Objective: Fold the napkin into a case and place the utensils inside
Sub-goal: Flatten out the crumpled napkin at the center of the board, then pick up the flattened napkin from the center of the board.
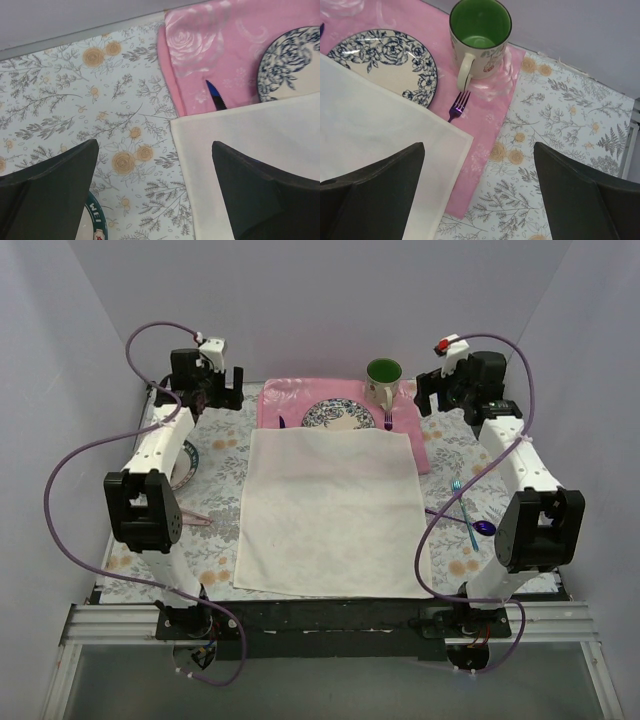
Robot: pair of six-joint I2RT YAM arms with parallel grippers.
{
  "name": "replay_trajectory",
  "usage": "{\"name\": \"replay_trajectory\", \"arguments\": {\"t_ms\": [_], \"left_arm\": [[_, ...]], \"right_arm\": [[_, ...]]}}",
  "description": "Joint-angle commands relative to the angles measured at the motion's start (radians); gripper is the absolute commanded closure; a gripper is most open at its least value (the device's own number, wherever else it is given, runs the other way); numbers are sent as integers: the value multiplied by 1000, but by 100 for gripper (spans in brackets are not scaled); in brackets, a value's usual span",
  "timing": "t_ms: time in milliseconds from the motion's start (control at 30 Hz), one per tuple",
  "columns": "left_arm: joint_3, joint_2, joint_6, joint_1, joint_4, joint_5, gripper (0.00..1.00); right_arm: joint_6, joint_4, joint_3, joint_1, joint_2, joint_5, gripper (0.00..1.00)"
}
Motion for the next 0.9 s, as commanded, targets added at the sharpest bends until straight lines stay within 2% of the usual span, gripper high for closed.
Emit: {"name": "replay_trajectory", "arguments": {"t_ms": [0, 100, 133, 233, 333, 367, 467, 567, 600, 700, 867], "left_arm": [[75, -96, -49, 40, -111, 238, 2], [85, -86, -98, 58, -127, 364, 2], [94, -64, -111, 95, -137, 384, 2], [139, 0, -154, 101, -162, 394, 3], [202, 61, -181, 104, -205, 403, 12], [214, 100, -186, 104, -216, 409, 21], [249, 170, -187, 104, -230, 437, 31], [280, 242, -203, 104, -234, 400, 46], [298, 259, -204, 103, -242, 397, 53], [323, 313, -192, 103, -259, 391, 62], [311, 356, -169, 95, -259, 352, 63]], "right_arm": [[-34, -232, 183, -34, -7, -164, 1], [-64, -436, 335, -54, 98, -239, 1], [-64, -474, 364, -58, 126, -274, 3], [-58, -461, 317, -65, 134, -262, 16], [-42, -468, 322, -69, 169, -280, 23], [-34, -465, 316, -69, 189, -288, 30], [-23, -441, 312, -69, 232, -308, 36], [-25, -451, 348, -69, 293, -311, 42], [-28, -456, 357, -69, 309, -311, 43], [-29, -456, 380, -69, 359, -298, 47], [-35, -442, 406, -69, 427, -275, 49]]}}
